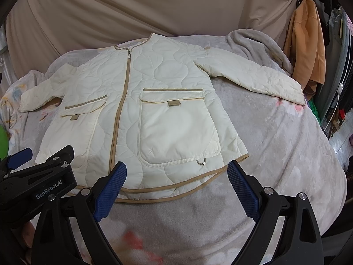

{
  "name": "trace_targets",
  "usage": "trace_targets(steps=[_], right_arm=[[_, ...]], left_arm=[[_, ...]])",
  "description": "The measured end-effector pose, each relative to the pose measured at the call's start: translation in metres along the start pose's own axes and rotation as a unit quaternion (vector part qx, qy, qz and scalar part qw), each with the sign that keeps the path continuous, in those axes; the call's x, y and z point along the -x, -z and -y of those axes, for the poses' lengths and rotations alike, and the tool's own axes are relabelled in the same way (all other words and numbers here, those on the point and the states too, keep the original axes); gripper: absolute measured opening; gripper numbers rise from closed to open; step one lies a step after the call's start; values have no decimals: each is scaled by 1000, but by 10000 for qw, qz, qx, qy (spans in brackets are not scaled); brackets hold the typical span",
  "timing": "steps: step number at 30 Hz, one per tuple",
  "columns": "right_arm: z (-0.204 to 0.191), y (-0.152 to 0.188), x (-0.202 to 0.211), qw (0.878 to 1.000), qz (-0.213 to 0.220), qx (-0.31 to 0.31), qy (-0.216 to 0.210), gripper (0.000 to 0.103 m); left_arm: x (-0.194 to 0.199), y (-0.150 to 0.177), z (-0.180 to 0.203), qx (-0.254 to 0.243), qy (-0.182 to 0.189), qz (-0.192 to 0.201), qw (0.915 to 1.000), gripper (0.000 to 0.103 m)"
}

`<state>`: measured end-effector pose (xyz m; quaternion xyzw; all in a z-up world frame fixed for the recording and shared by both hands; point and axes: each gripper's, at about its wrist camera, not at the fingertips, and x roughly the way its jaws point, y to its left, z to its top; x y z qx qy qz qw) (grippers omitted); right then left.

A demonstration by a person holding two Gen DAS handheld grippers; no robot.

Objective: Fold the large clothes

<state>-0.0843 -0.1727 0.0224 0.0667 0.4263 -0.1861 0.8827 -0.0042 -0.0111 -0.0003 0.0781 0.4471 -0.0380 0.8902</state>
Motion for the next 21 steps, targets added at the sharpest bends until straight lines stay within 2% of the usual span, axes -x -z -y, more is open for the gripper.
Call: trace_targets(steps=[13, 16, 18, 21], right_arm=[[0, 2, -2, 10000, -16, -15, -10, 91], [2, 3, -7, 9999, -49, 24, -102, 91], [12, -2, -15, 9999, -63, -15, -159, 91], [51, -15, -24, 9995, 91, -259, -169, 91]], left_arm=[[-6, 1, -4, -12, 26, -64, 10000, 89], [-11, -3, -4, 49, 185, -151, 9997, 90], [-14, -9, -9, 198, 299, -153, 9992, 92], [-17, -21, -24, 478, 319, -27, 9983, 96]])
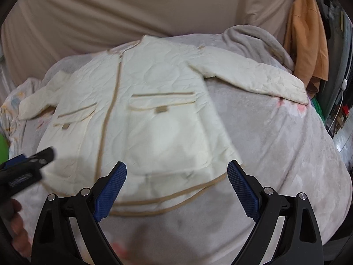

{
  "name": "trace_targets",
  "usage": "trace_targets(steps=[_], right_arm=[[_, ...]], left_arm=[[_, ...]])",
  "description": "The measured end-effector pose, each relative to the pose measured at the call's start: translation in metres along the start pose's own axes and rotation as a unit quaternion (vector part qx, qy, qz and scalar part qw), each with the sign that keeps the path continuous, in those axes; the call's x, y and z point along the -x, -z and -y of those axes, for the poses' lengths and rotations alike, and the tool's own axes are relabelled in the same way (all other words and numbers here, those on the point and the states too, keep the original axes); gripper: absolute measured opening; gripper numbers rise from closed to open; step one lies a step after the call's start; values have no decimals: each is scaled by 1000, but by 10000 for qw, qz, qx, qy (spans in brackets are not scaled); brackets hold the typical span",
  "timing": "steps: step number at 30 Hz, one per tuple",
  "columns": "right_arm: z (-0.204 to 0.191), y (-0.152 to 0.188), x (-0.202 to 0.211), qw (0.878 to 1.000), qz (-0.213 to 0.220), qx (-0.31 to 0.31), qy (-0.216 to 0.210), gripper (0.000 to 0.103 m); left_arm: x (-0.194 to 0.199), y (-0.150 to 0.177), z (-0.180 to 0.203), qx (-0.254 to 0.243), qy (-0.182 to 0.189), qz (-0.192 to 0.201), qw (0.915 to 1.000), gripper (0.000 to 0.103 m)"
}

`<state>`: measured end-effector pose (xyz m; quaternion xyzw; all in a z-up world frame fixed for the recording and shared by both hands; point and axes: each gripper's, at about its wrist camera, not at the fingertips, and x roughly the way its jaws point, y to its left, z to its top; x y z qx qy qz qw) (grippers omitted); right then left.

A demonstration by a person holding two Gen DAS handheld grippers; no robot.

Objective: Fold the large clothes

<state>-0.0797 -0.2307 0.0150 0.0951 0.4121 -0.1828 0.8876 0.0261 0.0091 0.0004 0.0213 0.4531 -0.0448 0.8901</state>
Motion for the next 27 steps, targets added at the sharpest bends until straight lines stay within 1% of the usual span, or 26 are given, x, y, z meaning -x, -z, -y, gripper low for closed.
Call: trace_targets(steps=[2, 4, 6, 8, 10, 12, 15, 17, 19, 21, 23, 24, 25, 26, 27], right_arm=[[38, -15, -7, 9996, 71, -268, -27, 91], [93, -35, -21, 9971, 170, -743, -69, 91], [141, -53, -35, 9922, 301, -1207, 2, 91], [191, -69, -55, 9850, 389, -1672, 193, 91], [244, -84, -80, 9741, 508, -2162, 438, 91], [288, -94, -106, 9619, 561, -2610, 595, 91], [332, -105, -139, 9460, 624, -3081, 792, 91], [350, -111, -156, 9393, 660, -3266, 817, 91], [359, -114, -170, 9355, 637, -3372, 841, 91], [366, -118, -182, 9311, 629, -3514, 745, 79], [369, -125, -192, 9281, 573, -3630, 597, 46], [368, -132, -196, 9261, 551, -3679, 628, 37], [365, -141, -196, 9248, 592, -3710, 605, 16], [360, -149, -191, 9245, 719, -3710, 495, 10], [346, -165, -182, 9257, 1011, -3632, 306, 10]], left_arm=[[-6, -12, -15, 246, -56, 55, 9997, 96], [-15, -24, -29, 496, -159, 63, 9986, 96], [-24, -34, -43, 719, -254, 81, 9971, 96], [-36, -42, -56, 948, -354, 81, 9948, 96], [-50, -49, -67, 1169, -361, 2, 9925, 96], [-62, -54, -74, 1332, -440, -48, 9901, 96], [-76, -60, -79, 1473, -596, -30, 9873, 96], [-84, -64, -80, 1498, -676, -37, 9864, 96], [-91, -68, -79, 1515, -719, -49, 9858, 96], [-97, -71, -79, 1528, -744, -45, 9855, 95], [-101, -74, -79, 1499, -743, -32, 9859, 95], [-104, -76, -78, 1468, -740, -26, 9864, 95], [-105, -79, -77, 1434, -735, -21, 9869, 94], [-106, -82, -77, 1405, -728, -6, 9874, 94], [-106, -85, -77, 1381, -709, 25, 9879, 93]])
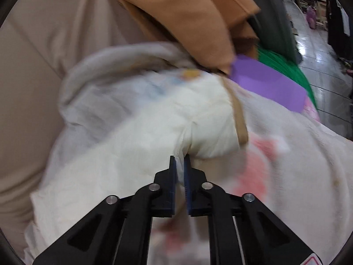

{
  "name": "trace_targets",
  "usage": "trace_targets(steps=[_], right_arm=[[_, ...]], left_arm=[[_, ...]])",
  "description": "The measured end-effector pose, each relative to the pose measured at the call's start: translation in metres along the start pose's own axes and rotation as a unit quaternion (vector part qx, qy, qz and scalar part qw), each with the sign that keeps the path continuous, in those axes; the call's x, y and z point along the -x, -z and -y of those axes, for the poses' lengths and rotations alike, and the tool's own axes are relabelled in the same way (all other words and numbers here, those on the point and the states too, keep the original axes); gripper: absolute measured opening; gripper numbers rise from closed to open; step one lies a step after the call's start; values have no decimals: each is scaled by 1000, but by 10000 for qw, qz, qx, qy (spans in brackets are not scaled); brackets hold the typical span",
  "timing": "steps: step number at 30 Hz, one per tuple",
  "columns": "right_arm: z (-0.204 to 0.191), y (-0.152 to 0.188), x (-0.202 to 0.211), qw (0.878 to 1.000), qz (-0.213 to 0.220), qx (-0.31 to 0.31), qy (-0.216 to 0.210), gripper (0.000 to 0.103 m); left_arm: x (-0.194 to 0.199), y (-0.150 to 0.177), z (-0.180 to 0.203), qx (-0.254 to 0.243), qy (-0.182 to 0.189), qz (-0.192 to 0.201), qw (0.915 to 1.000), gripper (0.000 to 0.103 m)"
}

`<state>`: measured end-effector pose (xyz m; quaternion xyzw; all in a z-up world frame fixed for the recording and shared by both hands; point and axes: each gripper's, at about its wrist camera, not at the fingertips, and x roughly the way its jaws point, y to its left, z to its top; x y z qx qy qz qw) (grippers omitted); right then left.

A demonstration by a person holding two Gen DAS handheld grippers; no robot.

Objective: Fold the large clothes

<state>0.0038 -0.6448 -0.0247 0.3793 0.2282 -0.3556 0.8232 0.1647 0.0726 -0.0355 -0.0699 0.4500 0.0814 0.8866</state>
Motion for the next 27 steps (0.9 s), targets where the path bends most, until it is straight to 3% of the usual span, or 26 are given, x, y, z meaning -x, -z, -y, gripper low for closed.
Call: trace_targets(steps=[2, 4, 8, 10, 12, 13, 15, 16, 18, 19, 24, 26, 27], right_arm=[[-54, -3, 21, 9965, 313, 455, -627, 8], [-137, 8, 47, 9798, 469, 1282, -1458, 7], [-285, 76, 86, 9202, 218, 2573, -2942, 7], [-349, 137, 88, 8810, -305, 3042, -3610, 9], [-389, 201, 78, 8546, -721, 3412, -3848, 18], [-402, 230, 70, 8450, -948, 3577, -3859, 35], [-413, 279, 57, 8373, -1214, 3844, -3694, 49], [-411, 298, 55, 8352, -1293, 3948, -3603, 49], [-391, 313, 62, 8393, -1327, 3953, -3488, 51], [-375, 313, 63, 8476, -1357, 3851, -3390, 57], [-271, 270, 48, 9148, -1499, 2863, -2424, 65], [-238, 248, 39, 9348, -1524, 2429, -2095, 66], [-221, 234, 32, 9458, -1502, 2160, -1902, 66]], left_arm=[[1, -7, 0, -1, 48, 59, 10000, 93], [2, -17, -2, 12, 130, 131, 9998, 93], [5, -39, -9, 103, 306, 311, 9990, 93], [7, -50, -13, 213, 495, 383, 9978, 93], [6, -61, -16, 361, 837, 416, 9950, 93], [4, -66, -15, 390, 975, 401, 9937, 93], [-6, -76, -8, 327, 1275, 318, 9908, 93], [-13, -79, -5, 282, 1366, 266, 9899, 93], [-33, -84, 3, 269, 1564, 94, 9873, 93], [-46, -84, 6, 344, 1685, -55, 9851, 93], [-108, -79, 24, 914, 2263, -806, 9664, 92], [-124, -76, 33, 1048, 2366, -944, 9613, 87], [-129, -75, 38, 1054, 2381, -956, 9608, 78]])
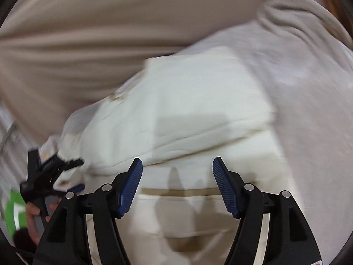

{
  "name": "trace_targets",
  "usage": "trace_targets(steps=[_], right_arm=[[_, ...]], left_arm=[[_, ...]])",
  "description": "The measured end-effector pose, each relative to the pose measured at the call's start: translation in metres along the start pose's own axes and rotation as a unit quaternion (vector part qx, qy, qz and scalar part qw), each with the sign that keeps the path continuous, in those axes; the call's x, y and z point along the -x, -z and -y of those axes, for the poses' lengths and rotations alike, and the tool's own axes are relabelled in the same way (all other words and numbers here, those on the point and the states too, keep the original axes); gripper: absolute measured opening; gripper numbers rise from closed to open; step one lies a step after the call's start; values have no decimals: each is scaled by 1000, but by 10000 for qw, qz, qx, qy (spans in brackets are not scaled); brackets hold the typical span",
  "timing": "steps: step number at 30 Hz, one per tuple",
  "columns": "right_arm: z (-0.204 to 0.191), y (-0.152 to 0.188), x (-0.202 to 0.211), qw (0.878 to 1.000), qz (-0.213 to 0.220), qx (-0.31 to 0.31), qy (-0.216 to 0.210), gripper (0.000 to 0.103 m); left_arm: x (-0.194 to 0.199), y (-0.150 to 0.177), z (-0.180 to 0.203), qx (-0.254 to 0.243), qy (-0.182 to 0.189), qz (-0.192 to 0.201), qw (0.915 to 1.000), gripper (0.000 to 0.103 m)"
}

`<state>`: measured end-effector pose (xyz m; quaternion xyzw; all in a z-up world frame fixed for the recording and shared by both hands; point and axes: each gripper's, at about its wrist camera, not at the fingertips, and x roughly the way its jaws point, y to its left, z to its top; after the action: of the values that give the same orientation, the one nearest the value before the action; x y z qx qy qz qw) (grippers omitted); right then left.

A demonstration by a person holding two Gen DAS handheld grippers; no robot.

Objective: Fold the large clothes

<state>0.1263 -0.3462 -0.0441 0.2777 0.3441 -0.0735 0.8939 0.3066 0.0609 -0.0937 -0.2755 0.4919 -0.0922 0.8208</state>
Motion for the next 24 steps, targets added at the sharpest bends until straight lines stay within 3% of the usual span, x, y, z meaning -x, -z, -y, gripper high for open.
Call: trace_targets(steps=[2, 3, 4, 6, 8, 10, 13, 17, 20, 23, 24], right_arm=[[23, -9, 1, 9993, 107, -330, 129, 66], [37, -15, -1, 9985, 172, -471, 216, 66], [46, -20, -6, 9977, 197, -595, 268, 65], [64, -29, -20, 9941, 136, -987, 439, 60], [69, -35, -33, 9920, -24, -1237, 254, 16], [51, -49, -27, 9956, 177, -921, -76, 7], [15, -56, -20, 9982, 491, -239, -240, 5], [44, -37, -74, 9988, -320, -232, 298, 1], [36, -40, -59, 9989, -183, -37, 435, 4], [22, -37, -21, 9977, 12, 347, 581, 23], [21, -33, -5, 9975, 11, 422, 569, 32]], left_arm=[[-8, -2, 8, -158, 0, 28, 9999, 54], [-10, -4, 12, -304, 48, 24, 9995, 30], [-10, -6, 16, -493, 115, 9, 9987, 14], [-2, -14, 24, -711, 55, 200, 9973, 7], [12, -22, 30, -933, 29, 486, 9944, 6], [29, -33, 36, -1119, -20, 829, 9903, 6], [27, -41, 31, -1323, -356, 1023, 9853, 6], [-22, -36, 2, -1263, -745, 386, 9884, 7], [-14, -31, -2, -1253, -654, 488, 9888, 10], [20, -25, -14, -937, -352, 435, 9940, 27], [41, -17, -23, -920, -358, 459, 9941, 45]])
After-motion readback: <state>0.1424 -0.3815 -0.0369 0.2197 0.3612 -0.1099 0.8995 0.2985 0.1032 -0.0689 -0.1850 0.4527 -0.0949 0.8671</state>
